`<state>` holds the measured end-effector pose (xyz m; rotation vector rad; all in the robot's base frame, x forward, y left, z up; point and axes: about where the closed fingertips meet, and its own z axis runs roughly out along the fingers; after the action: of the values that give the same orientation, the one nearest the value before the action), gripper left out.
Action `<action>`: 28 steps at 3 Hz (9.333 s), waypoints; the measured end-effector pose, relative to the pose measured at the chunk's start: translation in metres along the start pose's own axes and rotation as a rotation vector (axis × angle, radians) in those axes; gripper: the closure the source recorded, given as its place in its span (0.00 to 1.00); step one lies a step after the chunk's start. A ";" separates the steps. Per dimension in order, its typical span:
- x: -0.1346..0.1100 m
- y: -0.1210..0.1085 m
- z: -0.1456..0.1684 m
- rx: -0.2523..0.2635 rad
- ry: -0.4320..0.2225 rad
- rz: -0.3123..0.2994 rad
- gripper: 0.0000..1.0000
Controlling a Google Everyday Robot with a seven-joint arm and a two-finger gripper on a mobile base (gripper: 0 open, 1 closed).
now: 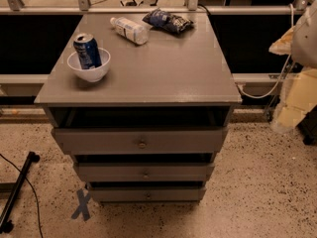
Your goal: Pick pepsi can from white bowl and place on counter
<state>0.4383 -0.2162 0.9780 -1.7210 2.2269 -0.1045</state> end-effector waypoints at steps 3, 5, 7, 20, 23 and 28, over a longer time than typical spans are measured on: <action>-0.115 -0.057 0.042 -0.045 -0.185 -0.129 0.00; -0.218 -0.101 0.054 -0.018 -0.539 -0.117 0.00; -0.261 -0.122 0.057 0.033 -0.666 -0.020 0.00; -0.451 -0.128 0.182 -0.076 -1.069 0.157 0.00; -0.458 -0.122 0.182 -0.086 -1.077 0.150 0.72; -0.430 -0.166 0.081 0.126 -1.127 0.189 1.00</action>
Offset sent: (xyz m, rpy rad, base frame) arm 0.0767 0.0662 -0.0004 0.1195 0.0037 0.1046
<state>0.7109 0.1602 1.0333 -1.0383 1.4439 0.6021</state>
